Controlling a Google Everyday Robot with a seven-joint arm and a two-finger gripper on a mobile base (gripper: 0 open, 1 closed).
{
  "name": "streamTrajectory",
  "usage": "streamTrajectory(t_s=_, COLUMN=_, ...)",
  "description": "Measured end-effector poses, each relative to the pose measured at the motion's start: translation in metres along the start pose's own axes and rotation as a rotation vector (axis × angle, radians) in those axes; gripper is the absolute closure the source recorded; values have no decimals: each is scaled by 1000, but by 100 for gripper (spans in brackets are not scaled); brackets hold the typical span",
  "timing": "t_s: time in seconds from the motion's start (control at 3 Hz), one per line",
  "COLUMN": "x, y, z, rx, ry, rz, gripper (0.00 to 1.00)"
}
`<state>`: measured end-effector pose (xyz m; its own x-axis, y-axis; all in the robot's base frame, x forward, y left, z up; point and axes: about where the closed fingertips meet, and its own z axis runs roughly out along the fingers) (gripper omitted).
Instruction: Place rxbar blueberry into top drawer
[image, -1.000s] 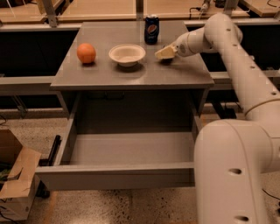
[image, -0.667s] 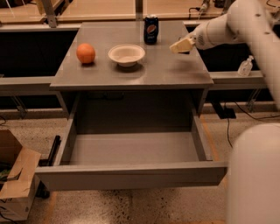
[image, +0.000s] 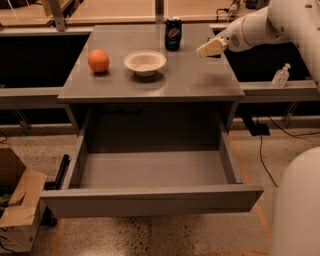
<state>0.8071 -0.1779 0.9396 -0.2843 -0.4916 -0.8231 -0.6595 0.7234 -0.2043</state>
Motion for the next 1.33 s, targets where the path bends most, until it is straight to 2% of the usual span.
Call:
streamTrajectory(t_s=0.33, x=24, y=14, z=6, rx=-68, ry=45, rz=19, gripper=100)
streamTrajectory(t_s=0.67, x=42, y=33, z=-12, rx=-101, ry=45, rz=84, gripper=100)
streamTrajectory(t_s=1.0, x=57, y=67, z=-35, rx=-120, ry=26, rz=132, gripper=100)
streamTrajectory(t_s=1.33, x=89, y=115, z=-42, rx=-171, ry=50, rz=188, gripper=100)
